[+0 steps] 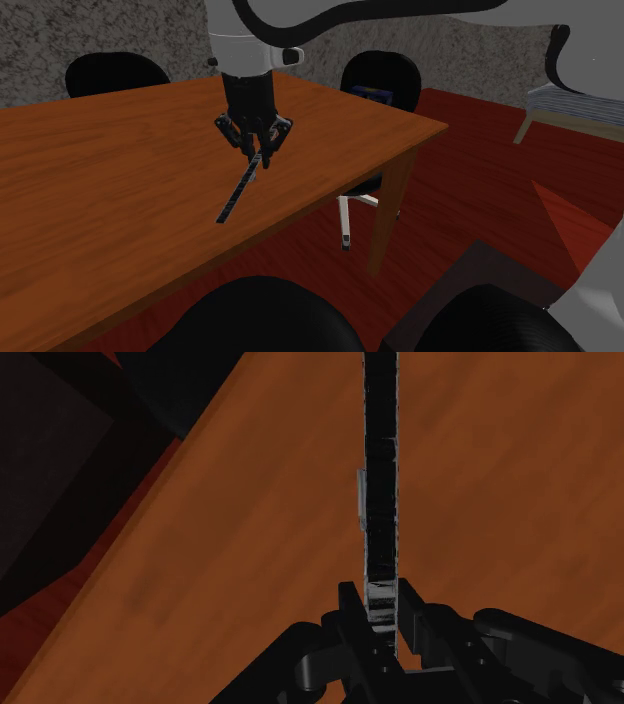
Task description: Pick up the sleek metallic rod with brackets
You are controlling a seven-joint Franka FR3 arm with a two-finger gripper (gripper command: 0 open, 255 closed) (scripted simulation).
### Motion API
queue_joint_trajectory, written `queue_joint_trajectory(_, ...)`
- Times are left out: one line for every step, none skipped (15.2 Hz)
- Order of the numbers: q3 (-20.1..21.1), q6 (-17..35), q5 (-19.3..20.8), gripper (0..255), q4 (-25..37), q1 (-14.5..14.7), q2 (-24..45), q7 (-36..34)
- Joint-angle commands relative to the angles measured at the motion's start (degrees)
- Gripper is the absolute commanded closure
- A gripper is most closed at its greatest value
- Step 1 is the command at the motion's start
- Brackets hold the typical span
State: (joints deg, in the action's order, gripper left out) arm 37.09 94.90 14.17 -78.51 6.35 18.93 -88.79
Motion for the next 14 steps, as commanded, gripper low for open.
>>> queue_joint_trajectory(0.00, 0.01, 0.00, 255, -0.01, 0.00, 0.01, 0.00)
queue_joint_trajectory(-0.01, 0.08, -0.07, 255, -0.20, -0.11, -0.13, 0.07)
queue_joint_trajectory(0.00, -0.77, 0.01, 255, 0.80, 0.08, 0.03, 0.10)
queue_joint_trajectory(0.01, -1.64, 0.12, 255, 1.86, 0.29, 0.24, 0.12)
queue_joint_trajectory(0.02, -2.52, 0.24, 255, 2.93, 0.52, 0.45, 0.15)
queue_joint_trajectory(0.02, -3.41, 0.38, 255, 4.04, 0.76, 0.69, 0.16)
queue_joint_trajectory(0.03, -4.32, 0.53, 255, 5.19, 1.03, 0.95, 0.18)
queue_joint_trajectory(0.02, -5.25, 0.70, 255, 6.37, 1.31, 1.24, 0.19)
queue_joint_trajectory(0.02, -6.19, 0.89, 255, 7.60, 1.62, 1.55, 0.20)
queue_joint_trajectory(0.01, -7.16, 1.10, 255, 8.88, 1.94, 1.89, 0.21)
queue_joint_trajectory(-0.01, -8.14, 1.32, 255, 10.20, 2.30, 2.26, 0.22)
queue_joint_trajectory(-0.03, -9.15, 1.57, 255, 11.58, 2.69, 2.67, 0.23)
queue_joint_trajectory(-0.05, -10.19, 1.85, 255, 13.02, 3.11, 3.11, 0.24)
queue_joint_trajectory(-0.09, -11.25, 2.15, 255, 14.53, 3.56, 3.58, 0.25)
